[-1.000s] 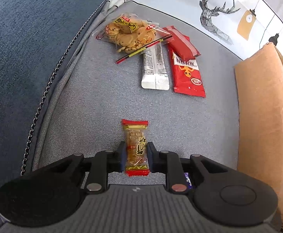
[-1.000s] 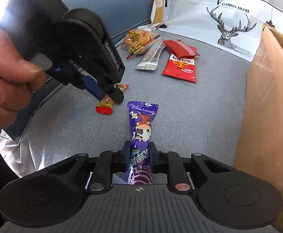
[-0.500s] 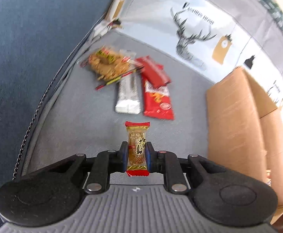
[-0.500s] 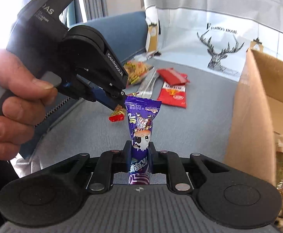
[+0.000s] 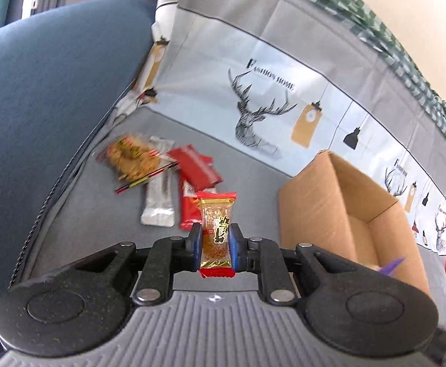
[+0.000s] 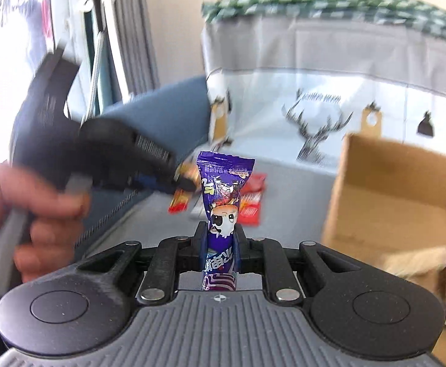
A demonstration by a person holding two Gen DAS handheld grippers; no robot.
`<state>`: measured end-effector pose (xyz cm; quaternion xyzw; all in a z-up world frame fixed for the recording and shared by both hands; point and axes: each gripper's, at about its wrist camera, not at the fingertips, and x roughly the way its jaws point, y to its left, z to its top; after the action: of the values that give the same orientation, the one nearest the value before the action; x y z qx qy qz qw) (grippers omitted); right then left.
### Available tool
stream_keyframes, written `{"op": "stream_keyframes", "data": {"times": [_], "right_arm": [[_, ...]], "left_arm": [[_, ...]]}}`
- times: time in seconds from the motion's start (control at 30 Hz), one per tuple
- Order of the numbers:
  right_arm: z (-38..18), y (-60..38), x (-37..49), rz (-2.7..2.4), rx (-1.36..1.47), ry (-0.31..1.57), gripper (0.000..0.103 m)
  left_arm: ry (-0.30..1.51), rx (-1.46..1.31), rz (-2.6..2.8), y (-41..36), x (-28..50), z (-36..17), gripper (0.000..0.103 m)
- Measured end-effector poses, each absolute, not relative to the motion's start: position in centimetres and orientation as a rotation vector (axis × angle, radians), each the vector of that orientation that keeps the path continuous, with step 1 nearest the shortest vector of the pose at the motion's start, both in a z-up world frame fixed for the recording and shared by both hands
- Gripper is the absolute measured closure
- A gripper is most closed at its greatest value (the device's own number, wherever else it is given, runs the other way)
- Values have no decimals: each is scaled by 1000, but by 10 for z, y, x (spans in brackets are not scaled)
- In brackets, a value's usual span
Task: Organize snacks
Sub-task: 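Lift both held candies and carry them over the cardboard box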
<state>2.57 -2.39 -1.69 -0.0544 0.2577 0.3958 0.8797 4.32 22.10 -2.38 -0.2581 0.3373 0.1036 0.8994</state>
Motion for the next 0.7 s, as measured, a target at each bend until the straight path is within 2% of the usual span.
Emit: {"op": "stream_keyframes", "data": {"times": [0.2,0.4,0.7], "right_arm": [[1,-62,69,764,-118,485,86],[10,-98,107,709,-10,474,87],[15,-140,108,662,74,420,88]], "left_arm": [[693,-491,196,203,54,-20,84],[672,-477,187,189,59,-18,84],[591,-491,171,177,63,-6,84]]}}
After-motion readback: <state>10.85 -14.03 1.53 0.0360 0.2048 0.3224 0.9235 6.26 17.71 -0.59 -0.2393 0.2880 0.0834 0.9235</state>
